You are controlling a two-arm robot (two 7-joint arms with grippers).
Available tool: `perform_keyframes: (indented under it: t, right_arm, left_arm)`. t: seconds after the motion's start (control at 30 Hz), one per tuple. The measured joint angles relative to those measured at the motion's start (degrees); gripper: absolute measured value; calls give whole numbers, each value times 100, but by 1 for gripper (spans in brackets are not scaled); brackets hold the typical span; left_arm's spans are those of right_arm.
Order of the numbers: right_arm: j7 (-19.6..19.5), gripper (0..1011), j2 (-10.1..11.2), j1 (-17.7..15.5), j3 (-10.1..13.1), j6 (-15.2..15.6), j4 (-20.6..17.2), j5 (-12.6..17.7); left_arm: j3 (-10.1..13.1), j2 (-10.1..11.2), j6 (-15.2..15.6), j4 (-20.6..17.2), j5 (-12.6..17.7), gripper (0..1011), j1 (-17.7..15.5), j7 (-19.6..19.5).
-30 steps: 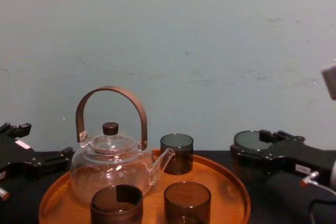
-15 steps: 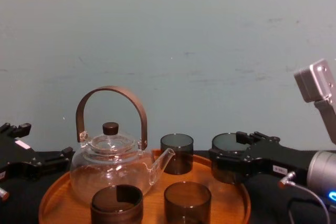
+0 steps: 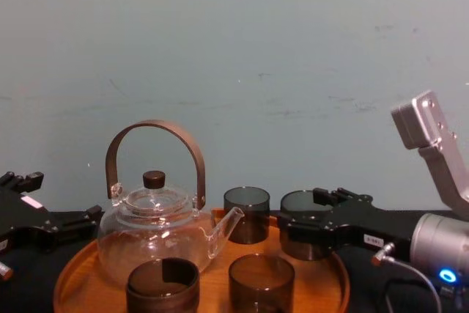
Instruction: Pick up the glass from the table and place it on the tray.
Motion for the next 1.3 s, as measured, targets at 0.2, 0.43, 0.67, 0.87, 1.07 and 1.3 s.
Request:
perform_keyframes:
  t: [0.2, 0.43, 0.67, 0.87, 1.07, 1.3]
  right_arm:
    - [130, 907, -155, 238, 1, -207, 514, -17]
    - [264, 907, -327, 533, 59, -415, 1128, -36]
    - [354, 907, -507, 890, 138, -696, 1914, -90]
    - [402, 907, -606, 1092, 190, -854, 2366, -138]
    - [373, 907, -611, 1057, 207, -805, 2322, -224]
    - [375, 908, -612, 1067, 205, -812, 2345, -213]
  left_arm:
    - [0, 0, 0, 0, 0, 1001, 0, 0]
    - [0, 0, 0, 0, 0, 1001, 0, 0]
    - [0, 0, 0, 0, 0, 1001, 0, 0]
    - [0, 0, 0, 0, 0, 1001, 0, 0]
    - [0, 0, 0, 0, 0, 1001, 0, 0]
    - [0, 0, 0, 0, 0, 1001, 0, 0]
